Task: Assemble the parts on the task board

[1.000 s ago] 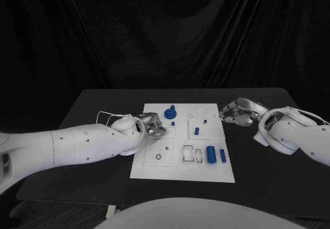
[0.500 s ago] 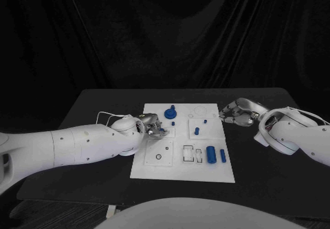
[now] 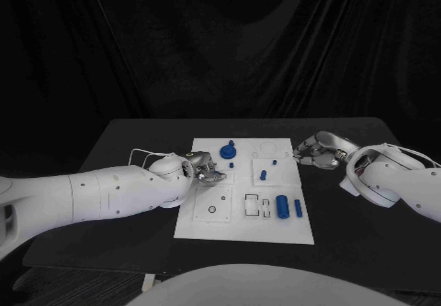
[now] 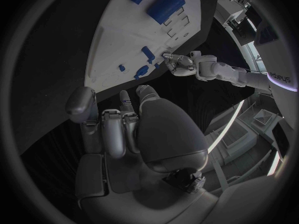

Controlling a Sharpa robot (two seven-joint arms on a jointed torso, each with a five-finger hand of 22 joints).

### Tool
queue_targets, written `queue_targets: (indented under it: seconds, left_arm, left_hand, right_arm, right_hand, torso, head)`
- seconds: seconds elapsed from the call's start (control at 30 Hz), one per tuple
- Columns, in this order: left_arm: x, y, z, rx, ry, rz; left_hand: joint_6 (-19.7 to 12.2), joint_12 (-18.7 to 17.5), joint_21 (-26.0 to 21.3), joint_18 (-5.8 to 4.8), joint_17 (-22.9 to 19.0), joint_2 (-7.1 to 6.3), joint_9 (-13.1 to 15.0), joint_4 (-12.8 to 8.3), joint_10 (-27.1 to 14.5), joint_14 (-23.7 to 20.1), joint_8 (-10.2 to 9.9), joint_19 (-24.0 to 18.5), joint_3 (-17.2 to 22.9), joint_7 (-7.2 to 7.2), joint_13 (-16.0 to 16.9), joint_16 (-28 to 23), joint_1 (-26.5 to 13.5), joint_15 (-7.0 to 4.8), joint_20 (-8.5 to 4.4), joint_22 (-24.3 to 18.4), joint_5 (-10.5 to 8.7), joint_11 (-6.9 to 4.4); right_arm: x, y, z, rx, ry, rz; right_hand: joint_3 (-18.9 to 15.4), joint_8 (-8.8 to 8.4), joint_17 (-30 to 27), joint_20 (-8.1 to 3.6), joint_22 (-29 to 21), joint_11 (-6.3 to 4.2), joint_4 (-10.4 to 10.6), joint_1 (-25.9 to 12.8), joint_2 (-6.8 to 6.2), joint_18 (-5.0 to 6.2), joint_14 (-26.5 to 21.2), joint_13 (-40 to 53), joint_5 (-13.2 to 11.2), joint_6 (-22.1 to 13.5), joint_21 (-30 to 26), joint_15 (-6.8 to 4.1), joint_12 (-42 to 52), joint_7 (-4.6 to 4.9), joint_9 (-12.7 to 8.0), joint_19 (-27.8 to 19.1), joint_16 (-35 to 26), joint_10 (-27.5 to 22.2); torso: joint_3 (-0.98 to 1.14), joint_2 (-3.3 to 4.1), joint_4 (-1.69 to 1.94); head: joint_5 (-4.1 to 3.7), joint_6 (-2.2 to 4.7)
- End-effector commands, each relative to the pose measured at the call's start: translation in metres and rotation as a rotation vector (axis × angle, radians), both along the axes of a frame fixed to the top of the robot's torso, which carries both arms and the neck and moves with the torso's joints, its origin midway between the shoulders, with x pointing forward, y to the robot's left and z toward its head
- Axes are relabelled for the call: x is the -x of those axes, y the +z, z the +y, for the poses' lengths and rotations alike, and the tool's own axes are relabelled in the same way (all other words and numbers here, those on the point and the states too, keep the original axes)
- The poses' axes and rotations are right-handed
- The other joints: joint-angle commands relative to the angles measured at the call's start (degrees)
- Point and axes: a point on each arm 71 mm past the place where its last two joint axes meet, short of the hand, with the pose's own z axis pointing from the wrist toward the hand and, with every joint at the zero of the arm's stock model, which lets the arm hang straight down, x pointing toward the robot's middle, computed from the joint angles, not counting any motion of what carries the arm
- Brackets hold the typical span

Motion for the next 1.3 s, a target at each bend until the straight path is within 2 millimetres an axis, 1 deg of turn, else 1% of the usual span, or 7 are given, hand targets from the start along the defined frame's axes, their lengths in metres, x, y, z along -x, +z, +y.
queue_targets:
  seconds: [0.03, 0.23, 0.4, 0.63, 0.77, 0.93, 1.3]
  left_arm:
    - [0.0041, -0.0071, 0.0006, -0.020, -0.013, 0.041]
    - [0.0040, -0.0073, 0.0004, -0.019, -0.017, 0.041]
    - [0.0038, -0.0079, 0.0007, -0.022, -0.018, 0.045]
    - [0.0033, -0.0087, 0.0014, -0.027, -0.019, 0.050]
    - [0.0033, -0.0089, 0.0013, -0.028, -0.020, 0.052]
    - [0.0033, -0.0093, 0.0011, -0.030, -0.022, 0.056]
    - [0.0033, -0.0096, 0.0002, -0.030, -0.028, 0.058]
  left_hand:
    - [0.4, 0.0, -0.2, 0.23, 15.1, 0.28, 0.2, 0.4, 5.9, 6.1, 0.3, 1.8, -0.3, -0.07, 15.1, 0.2, -0.3, -0.49, -0.42, 12.5, 1.23, -0.37]
    - [0.5, 0.0, -0.3, 0.22, 15.1, 0.90, 0.7, 0.6, 5.9, 6.1, 0.5, 1.8, -2.2, -0.11, 15.1, 0.2, -1.7, -0.52, -0.46, 12.5, 5.73, -0.41]
    - [0.9, 0.0, -0.2, 0.20, 15.1, 2.22, 0.8, 0.8, 5.9, 6.1, 0.6, 1.8, -3.8, -0.22, 15.1, 0.2, -3.9, -0.58, -0.51, 12.5, 7.53, -0.49]
    - [2.1, 0.0, 0.1, 0.15, 15.1, 3.24, 1.8, 0.5, 5.9, 6.1, 1.4, 2.0, -3.8, -0.93, 15.1, 0.2, -1.8, -1.04, -0.91, 12.6, 17.97, -1.05]
    - [2.7, 0.0, 0.1, 0.13, 15.1, 3.38, 2.1, 0.5, 5.9, 6.1, 1.6, 2.1, -3.4, -1.18, 15.1, 0.2, -1.1, -1.20, -1.05, 12.6, 20.47, -1.25]
    - [3.3, 0.0, 0.3, 0.10, 15.1, 3.17, 2.5, 0.3, 5.9, 6.1, 1.9, 2.2, -2.9, -1.45, 15.1, 0.2, -0.2, -1.39, -1.22, 12.7, 22.01, -1.48]
    - [3.8, 0.0, 0.4, 0.07, 15.1, 3.09, 2.7, 0.1, 5.9, 6.1, 2.1, 2.3, -2.3, -1.66, 15.1, 0.2, 0.7, -1.56, -1.38, 12.7, 22.51, -1.69]
  right_arm:
    - [0.0005, -0.0020, -0.0003, 0.011, -0.006, 0.011]
    - [0.0004, -0.0023, -0.0002, 0.011, -0.005, 0.013]
    - [0.0002, -0.0026, -0.0003, 0.012, -0.005, 0.014]
    - [0.0002, -0.0030, 0.0000, 0.013, -0.004, 0.017]
    - [0.0002, -0.0031, -0.0001, 0.013, -0.004, 0.017]
    - [0.0003, -0.0032, -0.0003, 0.014, -0.004, 0.018]
    - [0.0005, -0.0031, -0.0006, 0.014, -0.005, 0.018]
  right_hand:
    - [0.3, 0.20, 9.8, -0.20, 6.5, -0.30, 0.0, 0.6, 0.16, 0.52, 4.4, 13.1, 0.3, 0.3, -0.3, -0.20, -0.1, -0.14, 0.1, -0.3, -0.3, 4.3]
    - [0.3, 0.20, 9.8, -0.20, 6.5, -0.30, 0.0, 0.6, 0.16, 0.52, 4.4, 13.1, 0.3, 0.3, -0.3, -0.20, -0.1, -0.14, 0.1, -0.3, -0.3, 4.3]
    - [0.4, 0.25, 9.8, -0.19, 6.5, -0.28, 0.0, 0.6, 0.14, 0.53, 4.4, 13.1, 0.3, 0.4, -0.4, -0.18, -0.2, -0.13, 0.1, -0.3, -0.3, 4.2]
    - [0.4, 0.25, 9.8, -0.19, 6.5, -0.28, 0.0, 0.6, 0.14, 0.53, 4.4, 13.1, 0.3, 0.4, -0.4, -0.18, -0.2, -0.13, 0.1, -0.3, -0.3, 4.2]
    - [0.4, 0.25, 9.8, -0.19, 6.5, -0.28, 0.0, 0.6, 0.14, 0.53, 4.4, 13.1, 0.3, 0.4, -0.4, -0.18, -0.2, -0.13, 0.1, -0.3, -0.3, 4.2]
    - [0.4, 0.25, 9.8, -0.19, 6.5, -0.28, 0.0, 0.6, 0.14, 0.53, 4.4, 13.1, 0.3, 0.4, -0.4, -0.18, -0.2, -0.13, 0.1, -0.3, -0.3, 4.2]
    - [0.5, 0.29, 9.8, -0.19, 6.5, -0.27, 0.0, 0.6, 0.15, 0.54, 4.4, 13.0, 0.3, 0.5, -0.4, -0.17, -0.2, -0.13, 0.1, -0.3, -0.3, 4.2]
  torso:
    - [0.00, 0.00, 0.01]
    - [0.01, 0.01, 0.00]
    - [0.00, 0.01, -0.01]
    - [0.01, -0.01, 0.00]
    - [0.01, 0.00, 0.01]
    - [0.00, 0.02, -0.01]
    - [0.01, -0.01, 0.00]
  head:
    - [-0.02, 0.01]
    - [0.07, 0.01]
    - [0.11, 0.01]
    - [0.14, 0.01]
    - [0.18, 0.01]
    - [0.21, 0.01]
    - [0.15, 0.01]
